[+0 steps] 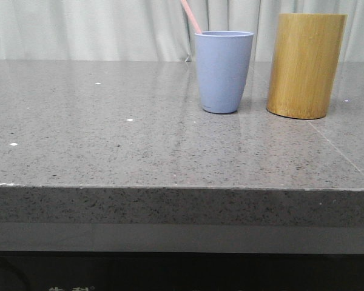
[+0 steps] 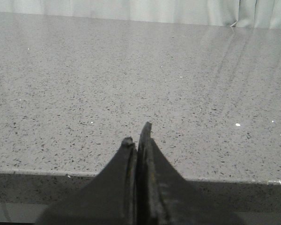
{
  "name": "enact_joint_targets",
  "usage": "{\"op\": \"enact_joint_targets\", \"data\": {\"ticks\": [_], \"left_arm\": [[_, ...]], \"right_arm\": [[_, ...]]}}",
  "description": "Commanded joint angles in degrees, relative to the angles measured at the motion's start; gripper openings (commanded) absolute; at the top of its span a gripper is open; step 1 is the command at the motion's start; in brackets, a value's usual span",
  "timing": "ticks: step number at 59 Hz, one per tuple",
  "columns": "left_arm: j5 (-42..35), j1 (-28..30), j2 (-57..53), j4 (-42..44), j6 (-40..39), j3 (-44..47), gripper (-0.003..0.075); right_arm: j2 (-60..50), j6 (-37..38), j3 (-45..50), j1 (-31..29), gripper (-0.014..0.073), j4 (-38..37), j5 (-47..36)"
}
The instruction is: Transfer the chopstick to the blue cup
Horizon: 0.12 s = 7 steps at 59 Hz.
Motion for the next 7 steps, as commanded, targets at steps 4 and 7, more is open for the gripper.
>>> {"op": "enact_joint_targets", "data": {"ticks": [4,7], "left_arm": [[-4.76,0.04,-1.33,-0.15,-0.55,0.50,-0.0019],[-4.76,0.04,-1.33,-0.15,-0.55,0.50,-0.0019]], "right_arm": [[-1.21,-0.21,-0.31,-0.36,-0.0059,0.27,-4.28],[-1.21,-0.21,-0.31,-0.36,-0.0059,0.27,-4.28]]}}
